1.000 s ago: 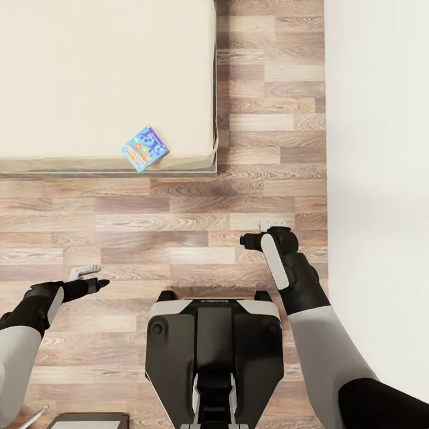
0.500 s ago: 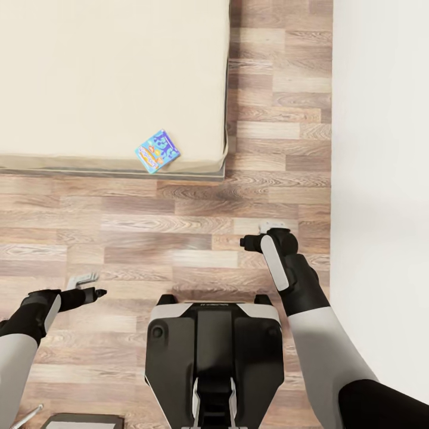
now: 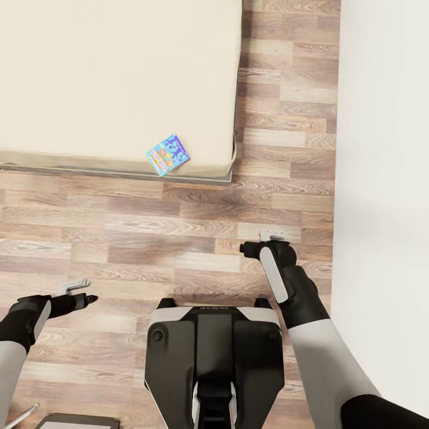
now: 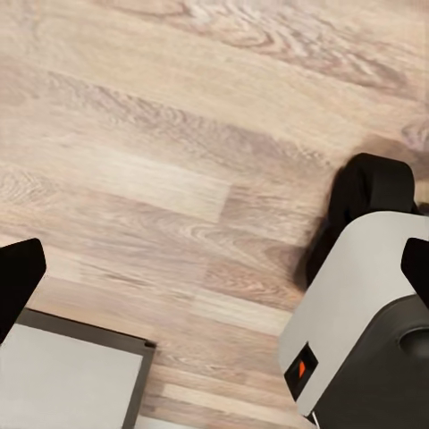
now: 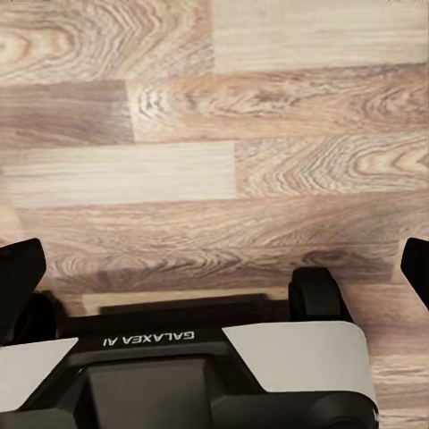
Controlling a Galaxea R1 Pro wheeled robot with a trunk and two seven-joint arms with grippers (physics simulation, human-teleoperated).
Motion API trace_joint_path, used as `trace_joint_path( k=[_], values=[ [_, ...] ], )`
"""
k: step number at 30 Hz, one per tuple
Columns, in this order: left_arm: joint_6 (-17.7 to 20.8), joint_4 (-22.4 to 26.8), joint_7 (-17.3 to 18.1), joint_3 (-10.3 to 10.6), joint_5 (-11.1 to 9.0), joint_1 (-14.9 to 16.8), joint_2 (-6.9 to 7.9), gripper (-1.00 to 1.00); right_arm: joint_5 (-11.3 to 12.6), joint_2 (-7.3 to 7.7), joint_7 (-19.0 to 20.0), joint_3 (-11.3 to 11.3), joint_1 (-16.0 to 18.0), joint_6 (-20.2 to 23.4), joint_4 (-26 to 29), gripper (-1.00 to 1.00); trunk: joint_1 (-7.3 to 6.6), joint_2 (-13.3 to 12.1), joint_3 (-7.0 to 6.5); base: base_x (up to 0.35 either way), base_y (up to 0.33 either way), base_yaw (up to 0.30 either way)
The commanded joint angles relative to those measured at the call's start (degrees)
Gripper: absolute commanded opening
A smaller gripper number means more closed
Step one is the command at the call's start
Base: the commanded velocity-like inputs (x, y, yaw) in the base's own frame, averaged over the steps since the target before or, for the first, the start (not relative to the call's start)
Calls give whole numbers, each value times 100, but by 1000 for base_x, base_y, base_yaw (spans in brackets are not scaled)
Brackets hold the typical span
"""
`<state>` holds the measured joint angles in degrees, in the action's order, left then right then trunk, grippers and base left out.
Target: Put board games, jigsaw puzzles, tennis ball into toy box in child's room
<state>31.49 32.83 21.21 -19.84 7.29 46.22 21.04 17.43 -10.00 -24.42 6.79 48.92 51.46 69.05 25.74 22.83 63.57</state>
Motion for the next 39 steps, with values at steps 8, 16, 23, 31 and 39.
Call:
trace_joint_path(
  k=[8,16,23,31,39],
  values=[
    [-15,-10,64,-16,60,-24,94,100,58,0,-62,-32,-127,-55,17,100,4,9,-68,0,0,37],
    [-16,-13,68,22,43,-36,61,100,46,0,-63,-67,-170,-68,39,100,4,9,-138,0,0,-123],
    [-26,-14,65,24,42,-38,7,100,43,0,-63,-103,-342,-77,41,100,4,9,-185,0,0,-213],
    [-21,-3,50,24,44,-39,-109,100,43,0,-66,-134,-456,-83,35,100,4,9,-236,0,0,-226],
    [-2,5,44,31,52,-37,-134,100,48,0,-66,-126,-528,-94,38,100,4,9,-286,0,0,-228]
  ],
)
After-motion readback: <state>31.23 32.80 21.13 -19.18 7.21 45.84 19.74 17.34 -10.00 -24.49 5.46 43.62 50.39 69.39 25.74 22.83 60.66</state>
